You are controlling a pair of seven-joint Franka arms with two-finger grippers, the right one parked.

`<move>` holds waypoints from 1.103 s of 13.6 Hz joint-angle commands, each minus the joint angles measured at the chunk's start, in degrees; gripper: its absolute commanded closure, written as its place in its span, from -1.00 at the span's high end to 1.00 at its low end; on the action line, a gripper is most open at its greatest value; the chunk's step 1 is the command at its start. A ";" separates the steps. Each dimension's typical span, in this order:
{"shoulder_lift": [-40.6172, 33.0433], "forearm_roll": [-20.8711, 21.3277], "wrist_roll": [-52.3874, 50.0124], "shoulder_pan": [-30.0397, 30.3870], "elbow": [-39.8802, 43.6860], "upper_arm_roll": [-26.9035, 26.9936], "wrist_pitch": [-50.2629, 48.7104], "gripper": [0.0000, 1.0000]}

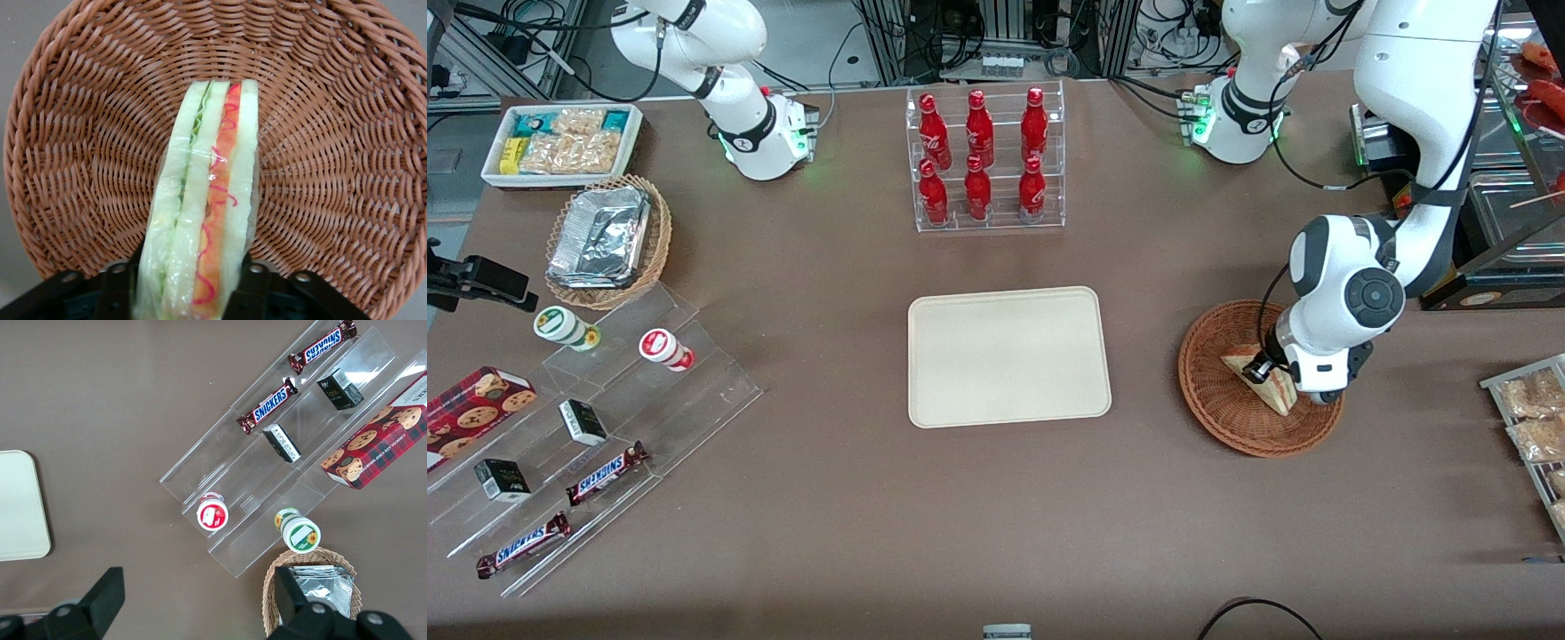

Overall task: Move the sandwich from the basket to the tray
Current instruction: 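Lower the left gripper and grasp the wrapped sandwich, lifting it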

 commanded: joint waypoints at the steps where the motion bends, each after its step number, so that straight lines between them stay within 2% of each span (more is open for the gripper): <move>1: -2.45 0.87 -0.25 -0.56 -1.24 0.35 -1.19 -1.00; 5: -6.14 0.61 2.99 -0.74 2.79 0.09 -10.92 -1.00; 9: -6.06 0.09 5.27 -1.18 7.64 -3.51 -15.34 -1.00; 12: -5.71 -0.01 11.07 -1.18 8.78 -8.77 -16.13 -1.00; 15: -2.04 0.08 15.05 -1.53 11.67 -15.45 -16.58 -1.00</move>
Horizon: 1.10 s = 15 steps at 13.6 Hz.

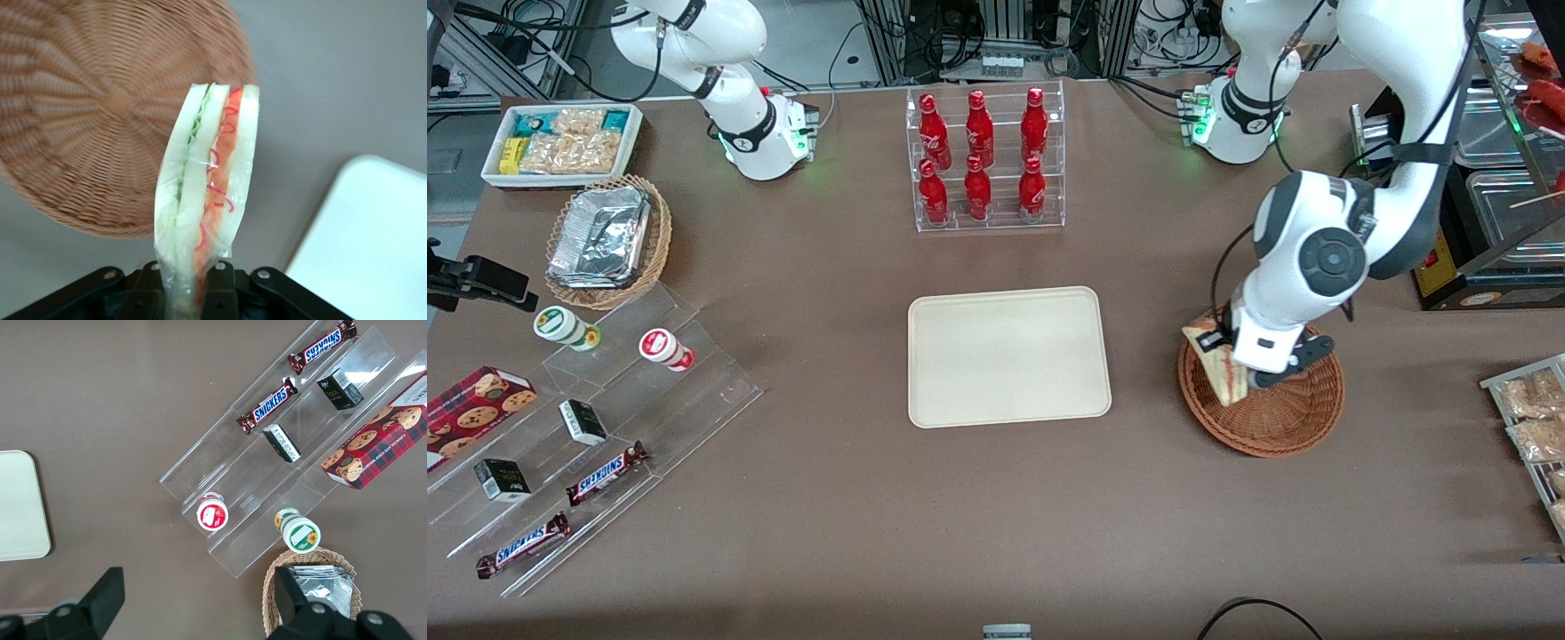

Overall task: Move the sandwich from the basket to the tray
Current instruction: 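Carry the sandwich with the left gripper over the cream tray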

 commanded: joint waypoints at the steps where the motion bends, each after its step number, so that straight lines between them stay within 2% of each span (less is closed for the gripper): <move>1: 5.16 0.23 1.86 -1.83 5.60 -3.93 -1.77 -1.00; 6: 16.41 0.93 1.60 -11.32 18.51 -3.94 -2.91 -1.00; 8: 20.89 1.98 -2.51 -16.32 23.96 -3.50 -3.08 -1.00; 9: 22.92 3.99 -5.58 -18.09 26.16 -3.58 -3.17 -1.00; 11: 26.79 6.90 -12.08 -20.90 30.30 -3.59 -3.17 -1.00; 15: 32.24 9.19 -20.45 -24.95 37.59 -2.53 -6.67 -1.00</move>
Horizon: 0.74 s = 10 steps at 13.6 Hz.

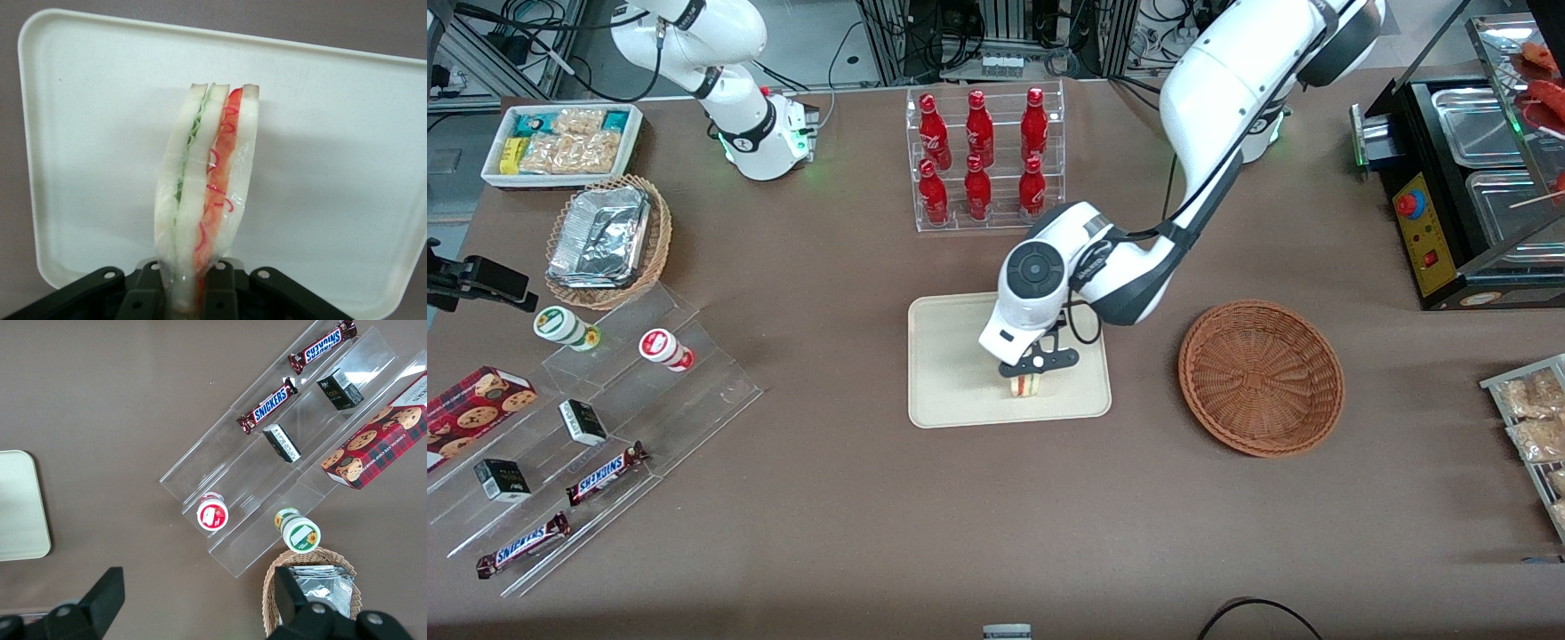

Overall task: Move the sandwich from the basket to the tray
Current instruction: 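Carry the sandwich with the left gripper over the cream tray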

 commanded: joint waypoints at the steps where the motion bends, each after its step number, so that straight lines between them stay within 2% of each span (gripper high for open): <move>1: 4.41 1.60 -4.31 -2.58 8.44 1.07 -5.91 -1.00; 10: 7.41 1.78 -7.57 -5.05 10.13 1.25 -6.89 -1.00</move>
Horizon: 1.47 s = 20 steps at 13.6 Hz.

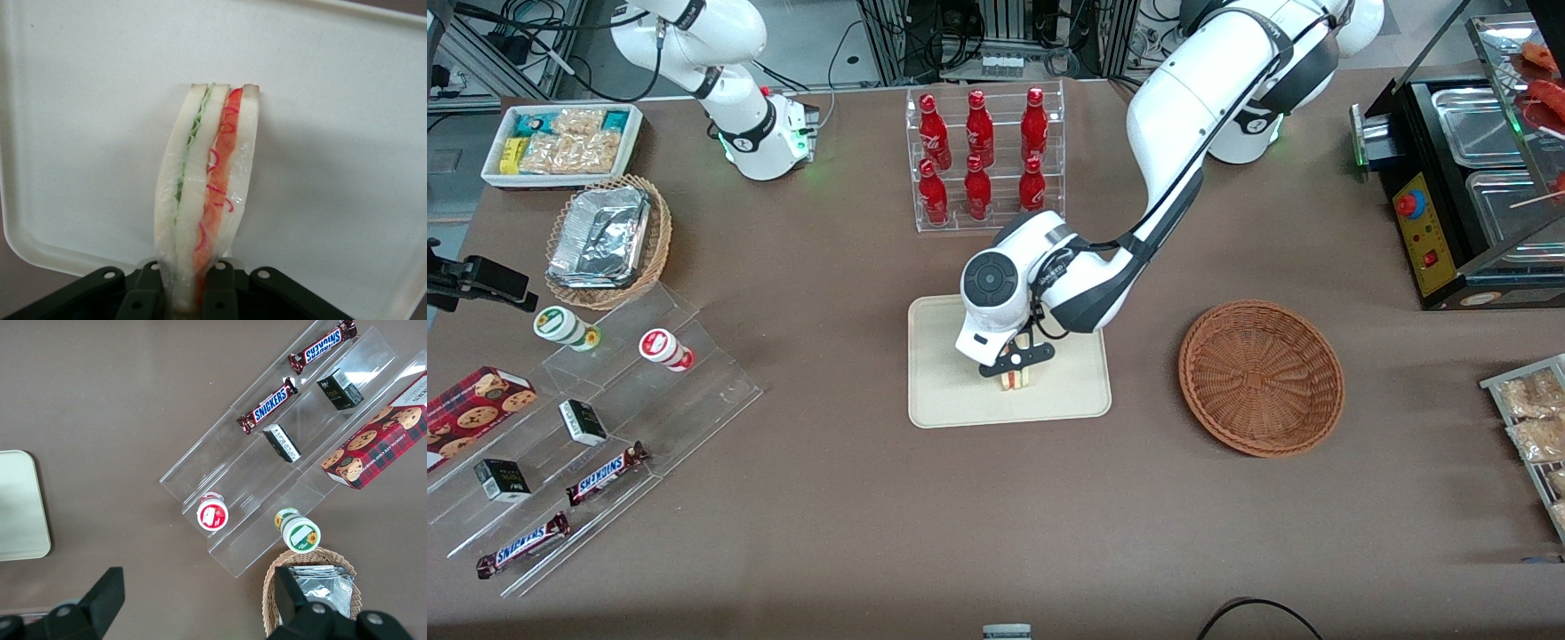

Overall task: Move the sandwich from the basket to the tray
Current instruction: 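Carry the sandwich with the left gripper over the cream tray, then lower the sandwich onto the tray and open the left gripper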

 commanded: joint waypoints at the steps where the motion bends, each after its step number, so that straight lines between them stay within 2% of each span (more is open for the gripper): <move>1: 1.50 1.03 -1.99 -1.12 2.66 0.76 -1.20 -1.00; 3: 1.50 0.95 -2.17 -1.12 2.75 1.02 -1.11 -1.00; 4: 1.50 0.94 -2.08 -1.03 2.84 1.03 -1.11 -0.33; 5: 1.50 0.94 -1.39 -0.94 2.93 1.03 -1.11 0.60; 6: 1.50 0.94 -1.21 -0.85 2.93 1.03 -1.11 1.00; 12: -0.08 0.86 -1.20 -0.41 3.80 1.03 -1.99 1.00; 16: -5.35 -0.11 -0.85 -0.24 3.89 0.76 -8.65 1.00; 20: -11.06 -4.85 3.80 1.59 3.89 0.85 -12.36 1.00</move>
